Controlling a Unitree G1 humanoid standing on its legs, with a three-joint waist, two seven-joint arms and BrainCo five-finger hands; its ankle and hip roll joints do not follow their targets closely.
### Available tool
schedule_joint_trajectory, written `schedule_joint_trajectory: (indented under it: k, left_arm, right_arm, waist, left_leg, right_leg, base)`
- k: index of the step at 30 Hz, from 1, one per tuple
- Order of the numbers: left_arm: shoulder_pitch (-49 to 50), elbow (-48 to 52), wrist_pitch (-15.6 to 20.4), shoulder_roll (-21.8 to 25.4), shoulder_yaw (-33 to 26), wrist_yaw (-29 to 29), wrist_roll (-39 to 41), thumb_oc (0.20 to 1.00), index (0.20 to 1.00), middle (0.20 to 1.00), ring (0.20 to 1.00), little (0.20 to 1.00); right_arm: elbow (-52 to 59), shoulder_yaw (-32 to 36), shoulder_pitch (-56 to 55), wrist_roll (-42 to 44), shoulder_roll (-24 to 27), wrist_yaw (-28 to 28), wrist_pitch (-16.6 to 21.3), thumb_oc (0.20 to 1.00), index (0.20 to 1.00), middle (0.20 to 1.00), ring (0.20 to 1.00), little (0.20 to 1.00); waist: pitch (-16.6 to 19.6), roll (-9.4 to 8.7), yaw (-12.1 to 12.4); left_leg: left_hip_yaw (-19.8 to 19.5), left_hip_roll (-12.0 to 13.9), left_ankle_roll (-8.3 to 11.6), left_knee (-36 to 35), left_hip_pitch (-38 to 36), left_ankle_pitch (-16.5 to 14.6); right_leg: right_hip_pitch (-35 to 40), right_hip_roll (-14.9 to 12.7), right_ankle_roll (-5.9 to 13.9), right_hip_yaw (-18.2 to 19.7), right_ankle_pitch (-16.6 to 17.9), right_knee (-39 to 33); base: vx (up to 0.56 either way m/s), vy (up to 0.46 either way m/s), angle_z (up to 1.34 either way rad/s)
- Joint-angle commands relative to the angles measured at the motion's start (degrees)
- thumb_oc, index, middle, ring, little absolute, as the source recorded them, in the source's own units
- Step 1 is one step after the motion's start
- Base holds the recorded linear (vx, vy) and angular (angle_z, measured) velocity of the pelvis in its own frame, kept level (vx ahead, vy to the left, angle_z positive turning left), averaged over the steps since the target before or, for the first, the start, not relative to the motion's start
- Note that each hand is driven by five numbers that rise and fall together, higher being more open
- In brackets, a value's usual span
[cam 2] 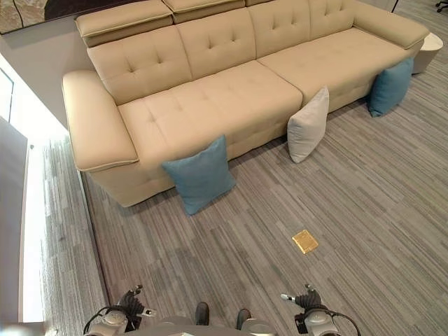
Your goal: Pick up all the scattered cushions and arrange them neatly on the sofa.
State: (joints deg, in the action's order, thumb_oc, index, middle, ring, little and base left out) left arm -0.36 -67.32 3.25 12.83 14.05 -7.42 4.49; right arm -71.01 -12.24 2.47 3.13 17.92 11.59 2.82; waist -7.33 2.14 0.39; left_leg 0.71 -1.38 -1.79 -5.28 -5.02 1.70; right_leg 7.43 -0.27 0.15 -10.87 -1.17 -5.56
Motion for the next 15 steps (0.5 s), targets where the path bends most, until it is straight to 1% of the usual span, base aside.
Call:
schedule_joint_trajectory:
  k: [1, 4, 8, 15]
  left_arm:
    - [-3.7, -4.4, 0.3, -0.6, -0.2, -0.9, -2.9, 1.0, 1.0, 1.0, 1.0, 1.0]
    - [-3.3, -5.5, 0.2, -0.8, -1.2, -0.4, -2.6, 1.0, 1.0, 1.0, 1.0, 1.0]
    - [-2.8, -6.6, -0.1, -0.8, -0.9, -0.3, -4.3, 1.0, 1.0, 1.0, 1.0, 1.0]
    - [-2.6, -6.5, 0.0, -1.1, -0.4, -0.4, -5.0, 1.0, 1.0, 1.0, 1.0, 1.0]
  right_arm:
    - [-2.6, -1.6, 2.6, -1.0, -0.4, 0.3, -0.2, 1.0, 1.0, 1.0, 1.0, 1.0]
    - [-3.3, -1.6, 2.4, -1.2, -0.8, 0.0, -0.5, 1.0, 1.0, 1.0, 1.0, 1.0]
    - [-3.4, -2.0, 2.2, -1.9, -1.0, -0.1, -0.6, 1.0, 1.0, 1.0, 1.0, 1.0]
    - [-3.3, -2.4, 2.1, -2.3, -1.5, 0.0, -0.6, 1.0, 1.0, 1.0, 1.0, 1.0]
  waist:
    - [0.4, -2.64, 0.7]
    - [0.3, -2.86, 1.1]
    - [0.1, -3.06, 1.1]
    - [0.0, -3.29, 1.3]
  left_leg:
    - [-3.1, 0.1, 2.74, 0.3, -0.5, -4.7]
    - [-3.2, 0.0, 2.69, 0.3, -0.5, -4.9]
    - [-3.2, 0.0, 2.71, 0.3, -0.5, -4.9]
    - [-3.5, -0.1, 2.57, 0.3, -0.5, -5.2]
  right_leg:
    - [-0.2, -4.8, 6.03, 0.0, -0.3, 0.6]
    - [-0.1, -4.8, 5.97, -0.2, -0.6, 0.6]
    - [-0.2, -4.8, 6.05, -0.4, -0.7, 0.6]
    - [-0.1, -4.8, 6.06, -0.3, -0.8, 0.6]
  base:
    - [0.06, 0.017, 0.0]
    - [0.04, 0.01, 0.02]
    - [0.03, 0.006, 0.07]
    - [0.02, -0.001, 0.02]
